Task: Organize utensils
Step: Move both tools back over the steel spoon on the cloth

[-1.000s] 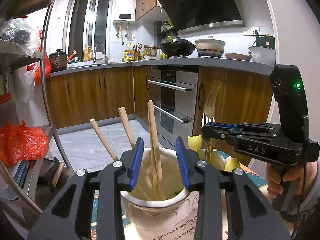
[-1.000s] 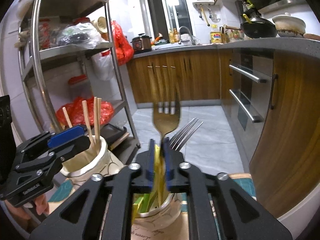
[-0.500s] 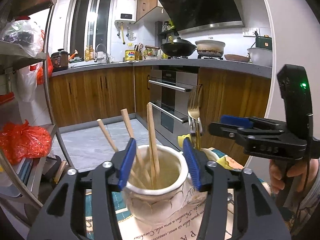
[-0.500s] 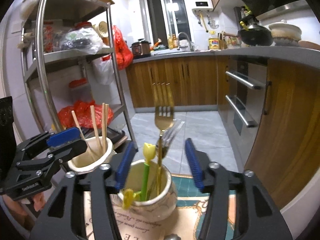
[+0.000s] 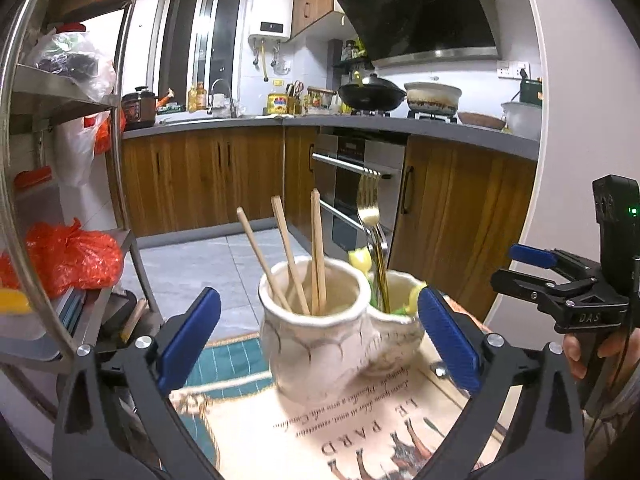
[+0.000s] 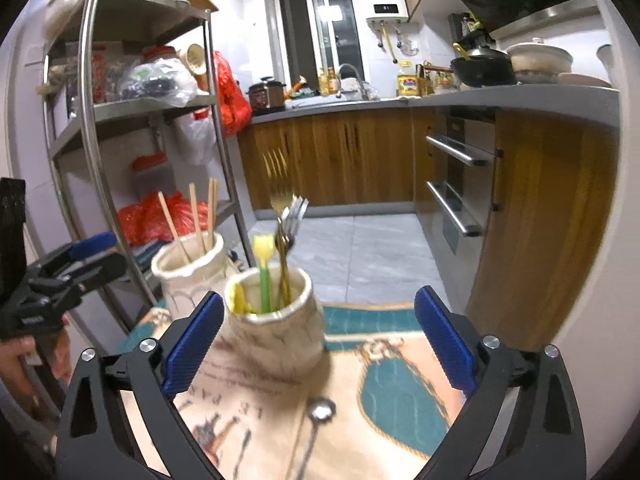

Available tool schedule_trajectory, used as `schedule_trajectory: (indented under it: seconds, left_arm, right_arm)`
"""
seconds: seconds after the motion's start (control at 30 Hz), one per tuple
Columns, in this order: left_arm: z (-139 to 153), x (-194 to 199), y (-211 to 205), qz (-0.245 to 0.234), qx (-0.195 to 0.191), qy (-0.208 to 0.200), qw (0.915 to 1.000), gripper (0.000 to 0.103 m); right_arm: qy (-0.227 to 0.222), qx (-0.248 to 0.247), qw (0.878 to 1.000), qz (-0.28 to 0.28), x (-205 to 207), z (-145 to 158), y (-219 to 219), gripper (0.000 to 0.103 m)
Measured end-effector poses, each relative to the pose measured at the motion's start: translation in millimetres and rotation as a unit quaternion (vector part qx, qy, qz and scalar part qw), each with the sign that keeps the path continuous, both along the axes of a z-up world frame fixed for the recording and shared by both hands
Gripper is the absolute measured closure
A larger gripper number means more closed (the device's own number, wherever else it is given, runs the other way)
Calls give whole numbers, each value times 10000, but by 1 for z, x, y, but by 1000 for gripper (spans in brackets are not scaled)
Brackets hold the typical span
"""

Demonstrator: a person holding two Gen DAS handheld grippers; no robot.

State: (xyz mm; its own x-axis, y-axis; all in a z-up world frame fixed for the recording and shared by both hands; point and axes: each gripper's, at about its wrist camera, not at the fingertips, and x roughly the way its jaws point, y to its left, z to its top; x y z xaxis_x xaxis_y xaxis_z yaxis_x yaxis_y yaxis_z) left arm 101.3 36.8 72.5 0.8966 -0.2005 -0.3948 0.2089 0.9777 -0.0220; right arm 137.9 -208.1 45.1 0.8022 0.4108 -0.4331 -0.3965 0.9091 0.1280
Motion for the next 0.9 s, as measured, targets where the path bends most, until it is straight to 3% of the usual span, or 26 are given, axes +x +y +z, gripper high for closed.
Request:
schedule_trajectory:
  seconds: [0.3,0.5,0.73,0.83,0.9]
  left_arm:
    - [-39,-20,-8,28,62,622,9980,6]
    - [-70,-18,-14,148,60,1110,9937,6]
    - [-87,-14,-29,66,182,1340,9908,6]
    - [-89,-15,-33,-1,201,1371,9904,6]
    - [-90,-16,-35,-19,212,1366,9904,6]
  right_arm:
    - [340,-450,9982,-218,-19,-32,-14,6]
    - [909,-621,9936,-253,-15,-65,-13,6]
    - [1442,-851,9855,-269,-3,-85,0,7]
    - [1571,-862,9835,-229,2,-89,7,9]
    - [1647,-917,9818,-210,4,-93,13,23]
